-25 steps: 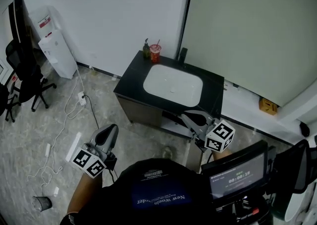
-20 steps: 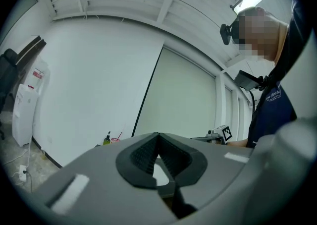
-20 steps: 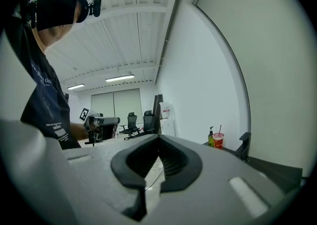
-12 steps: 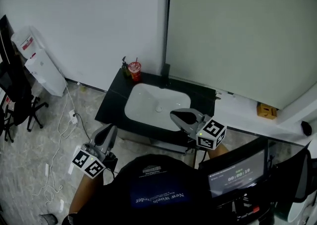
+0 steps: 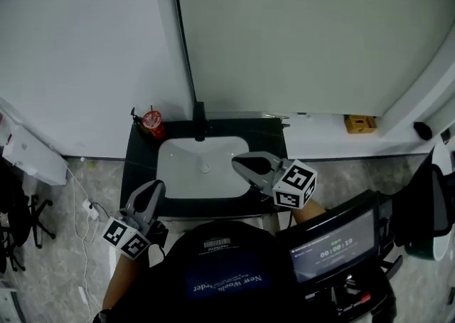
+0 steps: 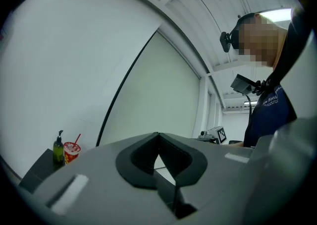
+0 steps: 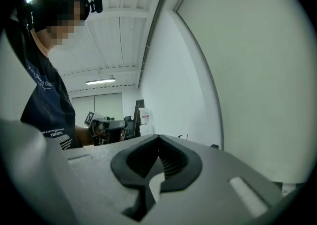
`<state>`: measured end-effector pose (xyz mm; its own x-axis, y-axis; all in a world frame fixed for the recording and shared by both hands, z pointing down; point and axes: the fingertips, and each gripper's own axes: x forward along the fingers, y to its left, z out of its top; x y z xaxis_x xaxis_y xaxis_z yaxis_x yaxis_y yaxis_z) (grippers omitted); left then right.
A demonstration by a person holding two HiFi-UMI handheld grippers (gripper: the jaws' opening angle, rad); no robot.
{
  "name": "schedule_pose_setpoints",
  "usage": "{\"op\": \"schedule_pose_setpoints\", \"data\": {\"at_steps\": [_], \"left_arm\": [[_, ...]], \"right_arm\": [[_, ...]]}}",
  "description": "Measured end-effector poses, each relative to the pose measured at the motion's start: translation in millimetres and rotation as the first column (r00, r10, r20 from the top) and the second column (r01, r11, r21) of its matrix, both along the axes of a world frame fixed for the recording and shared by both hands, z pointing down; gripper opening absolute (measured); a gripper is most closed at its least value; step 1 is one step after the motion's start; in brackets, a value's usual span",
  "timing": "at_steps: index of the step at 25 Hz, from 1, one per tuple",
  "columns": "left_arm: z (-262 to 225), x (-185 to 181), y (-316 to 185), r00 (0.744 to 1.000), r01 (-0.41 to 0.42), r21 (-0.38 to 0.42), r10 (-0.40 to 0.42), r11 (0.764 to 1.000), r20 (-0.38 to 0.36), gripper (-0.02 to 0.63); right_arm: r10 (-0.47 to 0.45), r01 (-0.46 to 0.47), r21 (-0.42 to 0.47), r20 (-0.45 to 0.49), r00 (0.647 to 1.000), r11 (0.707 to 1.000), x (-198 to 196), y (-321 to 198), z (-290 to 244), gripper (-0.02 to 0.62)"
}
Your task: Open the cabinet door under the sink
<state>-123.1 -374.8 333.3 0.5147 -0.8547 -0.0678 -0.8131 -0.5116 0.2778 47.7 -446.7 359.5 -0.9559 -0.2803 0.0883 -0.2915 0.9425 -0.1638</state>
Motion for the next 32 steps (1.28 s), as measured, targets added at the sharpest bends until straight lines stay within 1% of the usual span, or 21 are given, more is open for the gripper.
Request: {"op": "schedule_pose_setpoints", "data": {"at_steps": [3,5,7,9,11,15,18,21,26,29,32], "left_arm": [[0.9,-16.7,-16.9,0.996,-0.092,0.018,0.092,0.996,-0.011,0.0],[1.5,-31.8,-24.7,0.989,-0.15,0.022,0.151,0.988,-0.01,0.0],[-0.5,-48.7,-33.1,0.98,-0.199,0.034,0.199,0.979,0.006,0.0],[-2.0,-65.1,-41.9,0.973,-0.229,0.039,0.228,0.973,0.02,0.0],[-0.9,-77.4,-48.3,0.97,-0.242,0.029,0.242,0.97,0.019,0.0],[0.5,-81.6,-61.7,0.971,-0.241,0.03,0.241,0.97,0.007,0.0],[4.0,-73.5,-70.2,0.973,-0.23,0.027,0.231,0.973,-0.028,0.0],[10.0,-68.8,-71.0,0.974,-0.225,0.023,0.226,0.974,-0.029,0.0],[9.5,-73.3,-67.9,0.98,-0.198,0.035,0.199,0.98,-0.03,0.0],[5.0,-71.9,-72.2,0.98,-0.191,0.032,0.193,0.981,-0.046,0.0],[9.6,-74.0,-75.2,0.983,-0.182,0.019,0.182,0.983,-0.028,0.0]], "right_arm": [[0.092,-0.092,0.005,0.002,0.996,0.996,-11.0,-3.5,-2.8,0.002],[0.16,-0.16,-0.015,0.023,0.987,0.987,-20.2,-4.0,-7.4,0.002],[0.223,-0.222,-0.034,0.046,0.974,0.974,-29.3,-6.8,-11.9,0.0],[0.274,-0.272,-0.043,0.056,0.96,0.961,-38.8,-11.2,-13.8,0.0],[0.303,-0.301,-0.043,0.047,0.952,0.953,-47.7,-12.6,-11.9,0.0],[0.308,-0.308,-0.033,-0.008,0.951,0.951,-51.1,-17.9,-1.9,0.0],[0.301,-0.302,-0.045,-0.026,0.953,0.952,-45.3,-29.5,2.7,0.0],[0.291,-0.293,-0.041,-0.032,0.956,0.955,-41.8,-37.2,3.4,0.0],[0.269,-0.27,-0.025,-0.029,0.963,0.963,-45.4,-41.0,2.7,0.0],[0.251,-0.252,-0.024,-0.032,0.968,0.968,-48.3,-48.0,1.5,0.0],[0.24,-0.241,-0.026,-0.035,0.97,0.97,-49.8,-51.4,2.7,0.0]]}}
